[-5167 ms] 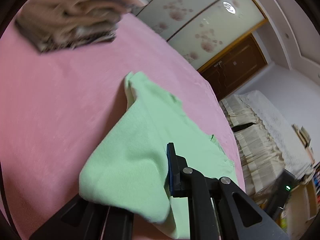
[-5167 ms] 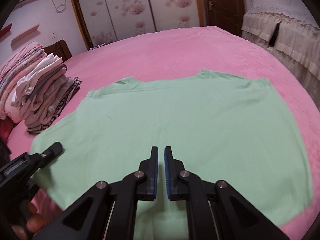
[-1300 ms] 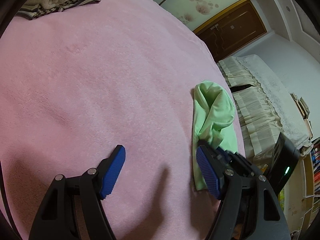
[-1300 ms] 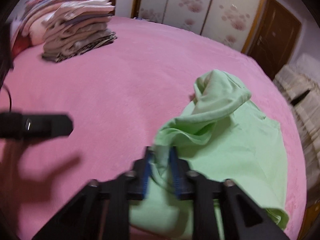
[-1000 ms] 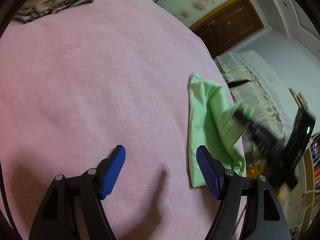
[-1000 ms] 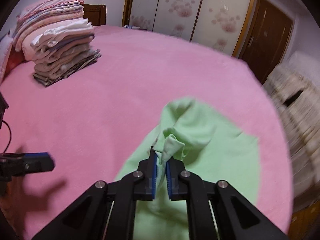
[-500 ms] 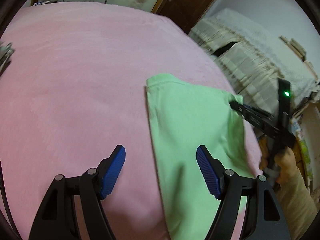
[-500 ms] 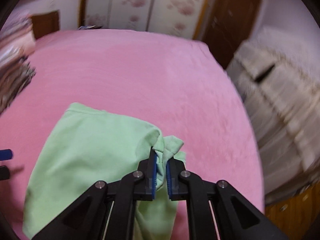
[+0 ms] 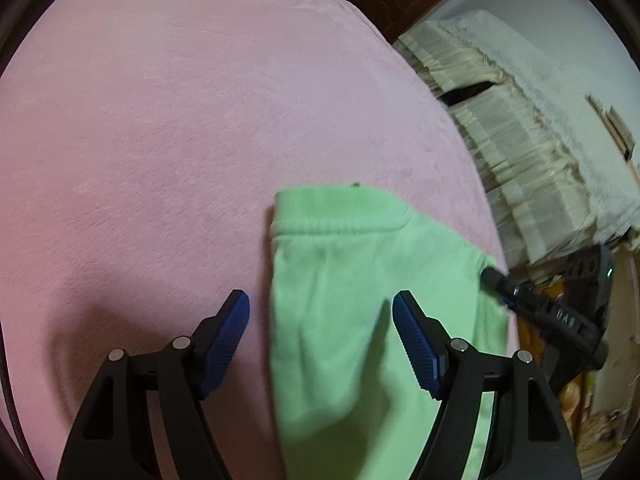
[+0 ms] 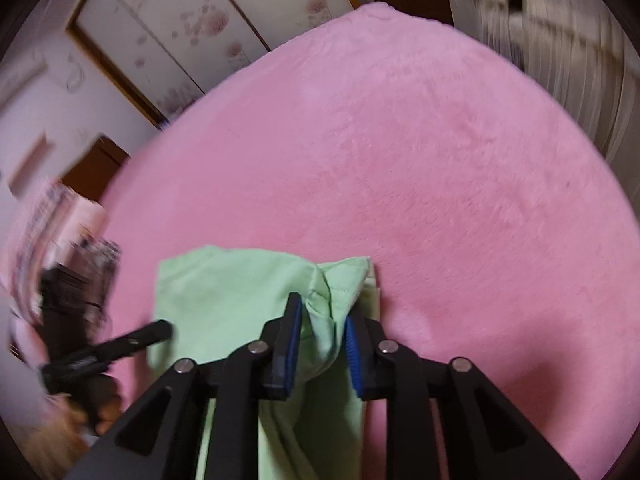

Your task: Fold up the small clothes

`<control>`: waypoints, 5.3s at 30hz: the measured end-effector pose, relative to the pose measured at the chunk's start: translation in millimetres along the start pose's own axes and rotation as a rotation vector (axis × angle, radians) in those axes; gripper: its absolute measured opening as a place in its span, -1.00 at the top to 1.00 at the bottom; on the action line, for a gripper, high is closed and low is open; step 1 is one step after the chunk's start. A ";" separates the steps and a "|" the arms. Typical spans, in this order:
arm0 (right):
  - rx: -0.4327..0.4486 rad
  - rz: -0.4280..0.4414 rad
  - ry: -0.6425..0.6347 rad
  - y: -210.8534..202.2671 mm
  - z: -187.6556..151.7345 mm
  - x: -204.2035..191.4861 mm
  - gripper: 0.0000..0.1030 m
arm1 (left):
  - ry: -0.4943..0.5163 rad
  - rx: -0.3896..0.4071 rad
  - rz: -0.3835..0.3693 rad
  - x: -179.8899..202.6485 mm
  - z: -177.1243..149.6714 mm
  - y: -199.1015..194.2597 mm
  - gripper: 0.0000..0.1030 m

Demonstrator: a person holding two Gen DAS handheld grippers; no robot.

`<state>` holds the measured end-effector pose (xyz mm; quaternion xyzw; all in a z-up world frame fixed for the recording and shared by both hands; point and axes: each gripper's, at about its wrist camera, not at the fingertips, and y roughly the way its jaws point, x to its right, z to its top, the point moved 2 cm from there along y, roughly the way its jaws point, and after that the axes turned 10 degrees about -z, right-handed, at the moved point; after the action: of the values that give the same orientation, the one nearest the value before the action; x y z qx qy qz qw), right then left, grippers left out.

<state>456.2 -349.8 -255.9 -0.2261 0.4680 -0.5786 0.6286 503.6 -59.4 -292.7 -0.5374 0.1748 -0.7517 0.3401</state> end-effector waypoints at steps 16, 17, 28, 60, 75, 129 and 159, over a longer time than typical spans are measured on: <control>-0.046 -0.217 -0.142 -12.6 -17.2 -8.6 0.86 | 0.093 0.010 0.155 17.5 11.8 25.4 0.54; -0.054 -0.241 -0.135 -11.5 -19.3 -4.8 0.86 | 0.104 0.011 0.163 17.4 10.6 24.9 0.53; 0.065 -0.152 -0.122 -121.3 -95.3 -7.7 0.58 | 0.184 0.043 0.177 49.6 -44.4 -53.3 -0.05; 0.043 -0.067 -0.009 -113.8 -207.2 5.4 0.91 | -0.062 0.010 0.057 28.3 -196.9 -75.8 0.61; 0.012 -0.173 0.013 -119.7 -223.6 13.8 0.69 | -0.027 -0.008 0.088 30.4 -199.8 -79.5 0.69; 0.203 -0.220 -0.280 -164.9 -144.1 -63.0 -0.11 | 0.314 0.074 0.109 116.2 -126.2 -155.1 -0.98; -0.161 0.323 -0.003 25.4 -58.4 12.7 0.12 | 0.118 -0.090 -0.213 13.0 -40.0 3.8 -0.80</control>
<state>418.2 -340.9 -307.9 -0.1986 0.5421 -0.4302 0.6940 465.2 -75.3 -300.6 -0.5225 0.1700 -0.8052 0.2231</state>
